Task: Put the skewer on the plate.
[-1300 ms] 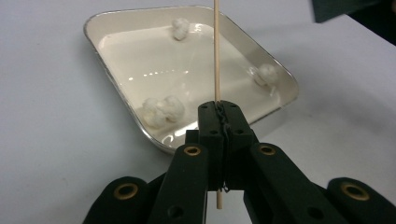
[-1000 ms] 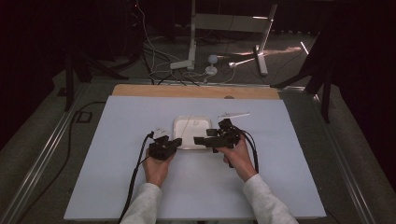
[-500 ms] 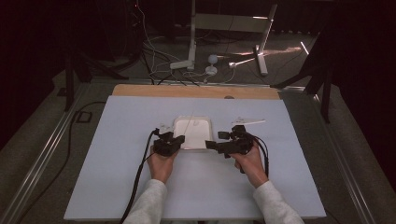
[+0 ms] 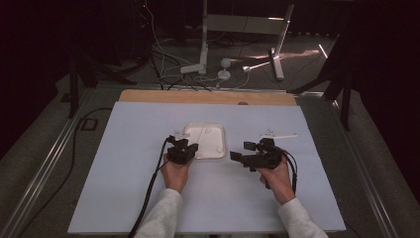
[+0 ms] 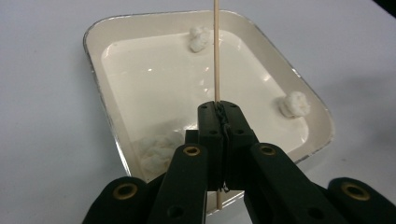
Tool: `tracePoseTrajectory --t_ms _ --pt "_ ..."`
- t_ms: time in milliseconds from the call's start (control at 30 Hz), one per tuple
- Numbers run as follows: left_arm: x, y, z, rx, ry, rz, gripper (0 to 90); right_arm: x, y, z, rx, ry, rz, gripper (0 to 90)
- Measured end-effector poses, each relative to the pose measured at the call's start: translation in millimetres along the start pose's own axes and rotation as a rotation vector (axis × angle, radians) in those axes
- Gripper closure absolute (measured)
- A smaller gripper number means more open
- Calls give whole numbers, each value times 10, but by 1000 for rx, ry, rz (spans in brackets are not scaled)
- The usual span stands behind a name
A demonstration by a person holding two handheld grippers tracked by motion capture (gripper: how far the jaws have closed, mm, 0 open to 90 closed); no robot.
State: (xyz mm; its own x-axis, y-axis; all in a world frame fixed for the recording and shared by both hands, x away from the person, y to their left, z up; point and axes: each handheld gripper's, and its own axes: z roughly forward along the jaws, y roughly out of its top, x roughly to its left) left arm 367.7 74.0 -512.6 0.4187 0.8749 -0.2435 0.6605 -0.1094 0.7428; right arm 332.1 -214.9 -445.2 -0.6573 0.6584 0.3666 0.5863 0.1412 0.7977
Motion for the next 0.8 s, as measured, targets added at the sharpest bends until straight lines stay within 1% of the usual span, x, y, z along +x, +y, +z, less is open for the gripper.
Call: tracePoseTrajectory --t_ms 167,267,300,367,500,600,700,800 --pt "-4 -10 42 21 14 -6 890 -23 -58 -89 -13 -25 -10 156" --pt "-12 -15 58 25 34 -7 889 -39 -97 -135 -18 -32 -7 155" --pt "-11 -15 64 27 33 -9 889 -42 -110 -147 -17 -37 -11 155" --pt "-16 -15 74 35 43 -5 889 -50 -139 -175 -20 -46 -17 154" --pt "-23 -15 85 39 48 -15 887 -66 -183 -224 -21 -53 -9 152" --pt "-28 -19 97 49 57 -20 885 -72 -205 -279 -26 -59 -18 152" --pt "-30 -21 107 56 66 -29 885 -83 -234 -345 -35 -66 -15 152" --pt "-45 -27 111 59 64 -24 871 -109 -272 -395 -39 -74 -14 152"
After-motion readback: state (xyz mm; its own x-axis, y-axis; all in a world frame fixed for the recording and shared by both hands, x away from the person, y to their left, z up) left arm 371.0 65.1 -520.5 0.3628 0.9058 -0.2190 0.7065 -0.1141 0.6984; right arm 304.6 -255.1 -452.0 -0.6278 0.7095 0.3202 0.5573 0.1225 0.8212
